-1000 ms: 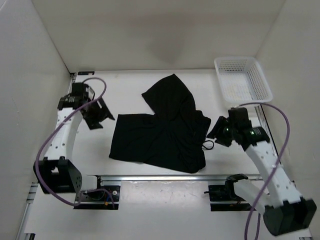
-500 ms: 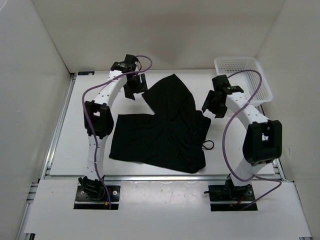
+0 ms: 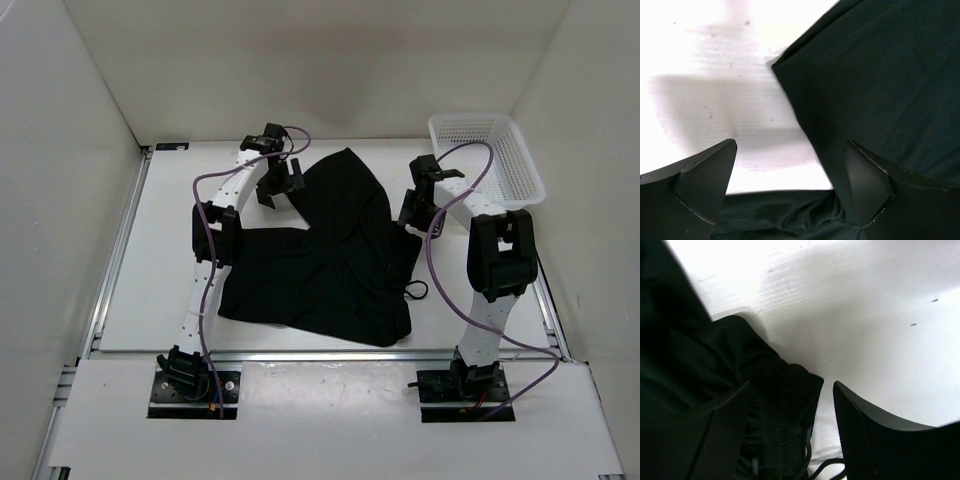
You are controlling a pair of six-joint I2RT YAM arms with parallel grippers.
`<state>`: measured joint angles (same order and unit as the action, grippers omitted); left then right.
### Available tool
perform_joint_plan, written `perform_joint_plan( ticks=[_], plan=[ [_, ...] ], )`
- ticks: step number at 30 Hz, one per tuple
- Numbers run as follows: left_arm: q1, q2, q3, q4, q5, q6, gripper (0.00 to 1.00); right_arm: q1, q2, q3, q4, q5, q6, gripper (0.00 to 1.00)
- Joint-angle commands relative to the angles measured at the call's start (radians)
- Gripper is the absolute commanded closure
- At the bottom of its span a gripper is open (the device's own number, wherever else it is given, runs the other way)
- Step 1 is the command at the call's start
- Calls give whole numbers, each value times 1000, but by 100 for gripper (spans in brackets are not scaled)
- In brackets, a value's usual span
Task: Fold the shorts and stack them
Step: Flatten the shorts out
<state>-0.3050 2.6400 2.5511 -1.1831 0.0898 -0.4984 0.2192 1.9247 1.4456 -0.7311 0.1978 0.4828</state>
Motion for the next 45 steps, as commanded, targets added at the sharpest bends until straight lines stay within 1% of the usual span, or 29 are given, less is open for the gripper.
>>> perform_joint_plan(
  ticks=[1, 2, 5, 6, 7, 8, 9, 11, 12, 13, 14, 15, 17, 18, 20, 21, 23, 24, 26, 27, 28, 31, 34, 37, 41, 42, 43, 44, 45],
  plan=[
    [-23, 18, 37, 10, -45, -8, 0, 3, 20, 36, 15, -3, -29, 30],
    [-23, 18, 37, 10, -45, -8, 0, 3, 20, 23, 30, -36, -29, 30],
    [-23, 48, 37, 19, -45, -26, 0, 3, 20, -1, 50, -51, -29, 31],
    [-23, 57, 37, 29, -45, -26, 0, 3, 20, -13, 50, -61, -29, 35],
    [-32, 57, 37, 30, -33, -26, 8, 3, 20, -13, 50, -83, -29, 42],
    [-32, 66, 46, 30, -33, -26, 18, 3, 29, -13, 61, -83, -29, 52],
    [-32, 66, 46, 40, -22, -26, 35, 3, 30, -13, 61, -83, -29, 70],
    [-32, 40, 11, 49, -22, -26, 90, 3, 19, -13, 61, -83, -29, 85],
    [-32, 25, -8, 50, -22, -26, 90, 3, 19, -13, 61, -83, -29, 90],
    [-22, 5, -32, 68, -22, -26, 90, 12, 19, -13, 61, -83, -38, 99],
    [-22, -21, -63, 79, -36, -35, 90, 12, 7, -13, 61, -83, -38, 99],
    [4, -79, -133, 91, -45, -35, 90, 12, -4, -13, 61, -83, -38, 99],
    [29, -145, -213, 118, -82, -45, 90, 12, -18, -13, 61, -74, -38, 99],
    [55, -213, -294, 128, -97, -45, 90, 12, -33, -22, 61, -64, -38, 99],
    [82, -274, -371, 143, -120, -54, 90, 22, -45, -22, 61, -64, -29, 99],
    [105, -329, -441, 152, -139, -54, 90, 22, -58, -22, 61, -55, -29, 99],
    [127, -380, -508, 166, -163, -54, 90, 32, -69, -22, 61, -55, -29, 99],
    [148, -421, -569, 175, -177, -54, 90, 32, -69, -22, 61, -55, -20, 99],
    [170, -462, -632, 187, -177, -54, 90, 43, -69, -2, 61, -55, -19, 99],
    [190, -494, -664, 188, -177, -63, 90, 55, -53, -2, 61, -55, -7, 99],
    [199, -509, -727, 197, -186, -63, 90, 65, -31, 15, 61, -55, -7, 99],
    [243, -542, -837, 206, -205, -77, 90, 74, 31, 61, 61, -43, 7, 99],
    [276, -561, -914, 217, -205, -86, 90, 74, 80, 113, 61, -31, 19, 99],
    [302, -586, -956, 226, -205, -86, 90, 74, 117, 177, 35, 20, 19, 99],
    [302, -586, -931, 235, -190, -62, 90, 74, 158, 285, -16, 58, 19, 99],
    [302, -586, -922, 235, -161, -62, 89, 74, 172, 309, -16, 58, 19, 97],
    [302, -586, -913, 235, -150, -51, 76, 74, 172, 309, -25, 58, 19, 89],
    [302, -586, -892, 235, -150, -51, 68, 74, 162, 309, -25, 58, 19, 78],
    [302, -595, -879, 225, -150, -42, 62, 83, 152, 309, -11, 58, 19, 64]
  ],
)
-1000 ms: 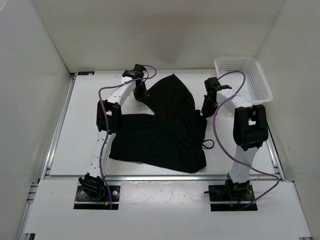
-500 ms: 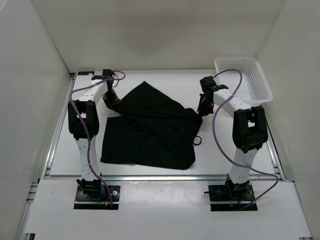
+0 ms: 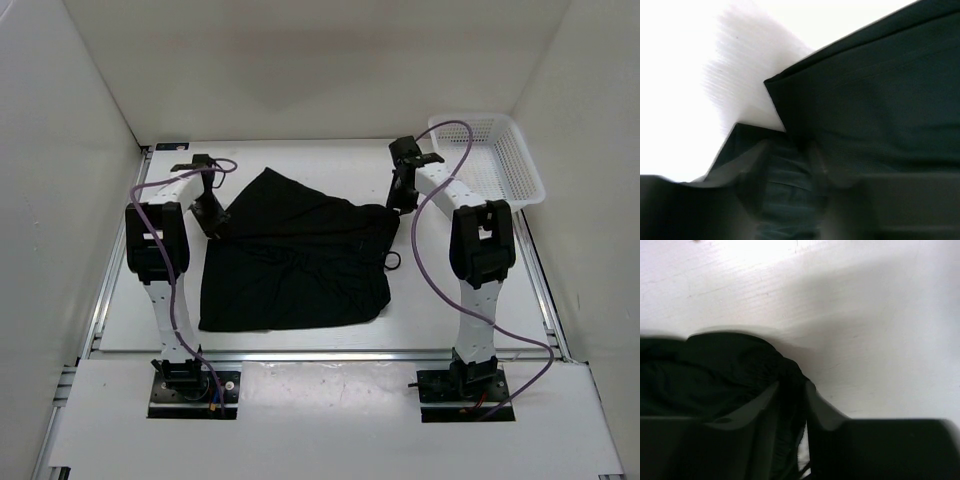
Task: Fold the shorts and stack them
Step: Flatten the shorts out
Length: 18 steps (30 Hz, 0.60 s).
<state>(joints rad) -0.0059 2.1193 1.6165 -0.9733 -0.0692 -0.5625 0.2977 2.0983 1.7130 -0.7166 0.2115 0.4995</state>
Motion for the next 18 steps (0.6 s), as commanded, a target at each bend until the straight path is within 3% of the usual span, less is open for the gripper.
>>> perform_joint_plan(
  ticks=[1, 3, 7, 10, 15, 18],
  plan=[
    [-8, -74, 69, 15, 9, 23, 48, 15, -32, 42, -17, 45, -9, 58],
    [-8, -74, 127, -22, 9, 32, 33, 24, -44, 62, -6, 34, -19, 46],
    [-29, -56, 230, -56, 9, 42, 29, 43, -44, 100, -6, 16, -67, 36],
    [-63, 5, 380, -85, -1, 71, 29, 43, 0, 152, -29, 6, -119, 34],
    [-146, 256, 789, -191, -11, 95, 29, 43, 55, 166, -61, -23, -236, 35],
    [-166, 359, 916, -188, 0, 95, 21, 43, 78, 157, -61, -33, -266, 35]
  ],
)
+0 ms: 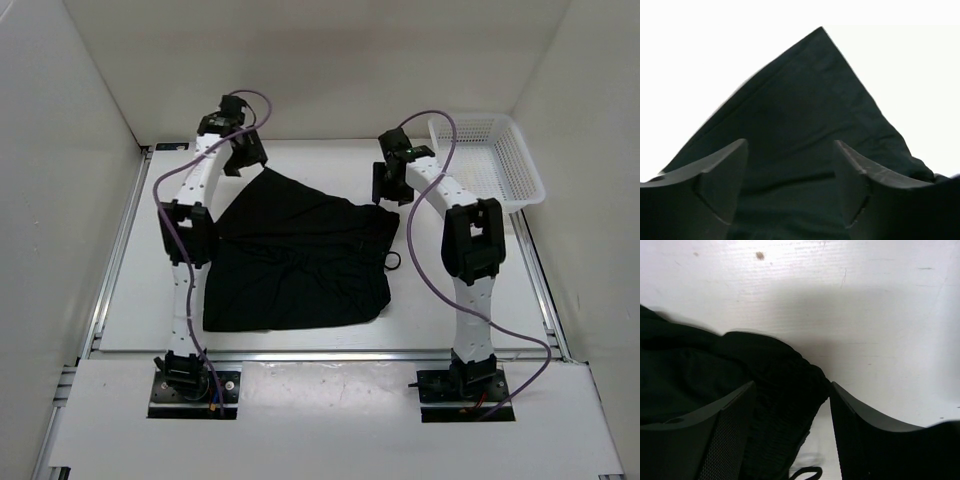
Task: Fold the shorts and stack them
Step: Flatten the shorts out
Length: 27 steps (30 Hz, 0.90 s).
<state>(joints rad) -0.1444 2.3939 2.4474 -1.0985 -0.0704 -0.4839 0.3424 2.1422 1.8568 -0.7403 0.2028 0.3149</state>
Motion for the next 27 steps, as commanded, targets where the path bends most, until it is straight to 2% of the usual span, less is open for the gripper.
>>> perform_joint_plan(
  ticks=[1, 3, 7, 9, 10, 11, 13, 14, 15, 20, 27],
  plan=[
    [-27, 97, 85, -48, 17, 16, 19, -2, 45, 13, -37, -25, -82, 35],
    [-27, 111, 76, -14, 43, 2, 14, -2, 54, 4, -37, -43, -82, 35],
    [-27, 163, 67, 9, 61, -30, 12, -2, 88, -24, 2, -92, -82, 41],
    [-27, 175, 58, 29, 61, -30, 15, -2, 107, -12, 2, -92, -82, 51],
    [-27, 198, 58, 38, 61, -30, 23, -2, 122, -11, 2, -101, -82, 56],
    [-27, 209, 58, 38, 61, -30, 32, -2, 122, 13, 2, -102, -82, 66],
    [-18, 240, 87, 38, 93, -30, 49, -2, 149, 31, -8, -92, -82, 81],
    [-18, 249, 87, 38, 103, -30, 76, -2, 159, 51, -8, -70, -82, 95],
    [-5, 249, 87, 38, 103, -30, 87, -2, 159, 61, -17, -51, -82, 99],
    [78, 248, 47, 61, 129, -53, 90, -11, 159, 105, -18, 59, -31, 100],
    [128, 258, 106, 81, 150, -62, 90, -22, 229, 244, -30, 79, -30, 100]
  ],
)
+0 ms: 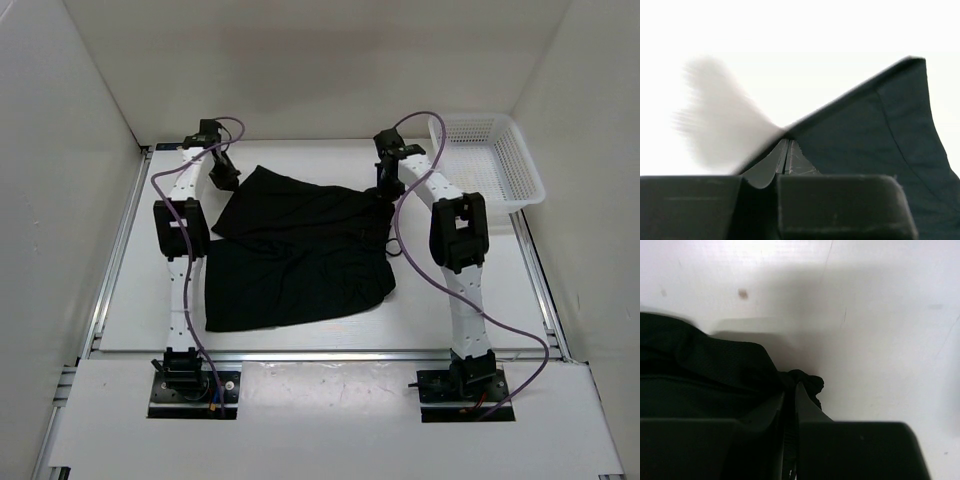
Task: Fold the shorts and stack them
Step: Flatten the shorts out, then fold the shorts
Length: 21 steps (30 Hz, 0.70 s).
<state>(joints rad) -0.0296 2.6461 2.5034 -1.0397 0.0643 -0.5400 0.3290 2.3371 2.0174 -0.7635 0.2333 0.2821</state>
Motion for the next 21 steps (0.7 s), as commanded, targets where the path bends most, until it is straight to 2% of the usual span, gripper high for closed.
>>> perform_joint_plan(
  ticks=[1, 3, 6, 7, 8, 11, 13, 14, 15, 16, 18, 19, 20, 21],
  plan=[
    [13, 15, 61, 23, 25, -6, 90, -8, 45, 134, -22, 49, 3, 100],
    [22, 24, 84, 23, 35, -15, 90, -18, 54, 170, -33, 49, -18, 100],
    [22, 6, 94, 33, 62, -15, 90, -18, 41, 211, -43, 28, -29, 49],
    [31, -4, 94, 33, 75, -15, 72, -18, 25, 211, -43, 12, -38, 30],
    [31, -20, 94, 43, 89, -15, 60, -18, -10, 211, -43, -3, -38, 27],
    [31, -121, 52, 43, 69, -15, 20, -18, -96, 196, -33, -66, -24, 23],
    [31, -239, -22, 43, 39, -5, 14, -18, -172, 176, -14, -94, 3, 22],
    [31, -286, -56, 34, -6, -5, 14, -9, -202, 137, -14, -107, 3, 22],
    [31, -334, -96, 24, -27, 6, 20, -8, -235, 106, 1, -107, 12, 23],
    [31, -442, -198, 24, -49, 6, 25, 16, -307, 71, 12, -107, 23, 25],
    [31, -564, -331, -6, -122, 21, 36, 34, -437, -75, 49, -117, 44, 33],
    [31, -691, -409, -6, -141, 21, 39, 54, -484, -138, 62, -117, 60, 36],
    [31, -757, -584, 4, -155, 12, 40, 64, -533, -204, 99, -132, 78, 44],
    [31, -822, -683, 18, -155, 12, 40, 64, -627, -347, 121, -152, 101, 48]
  ],
)
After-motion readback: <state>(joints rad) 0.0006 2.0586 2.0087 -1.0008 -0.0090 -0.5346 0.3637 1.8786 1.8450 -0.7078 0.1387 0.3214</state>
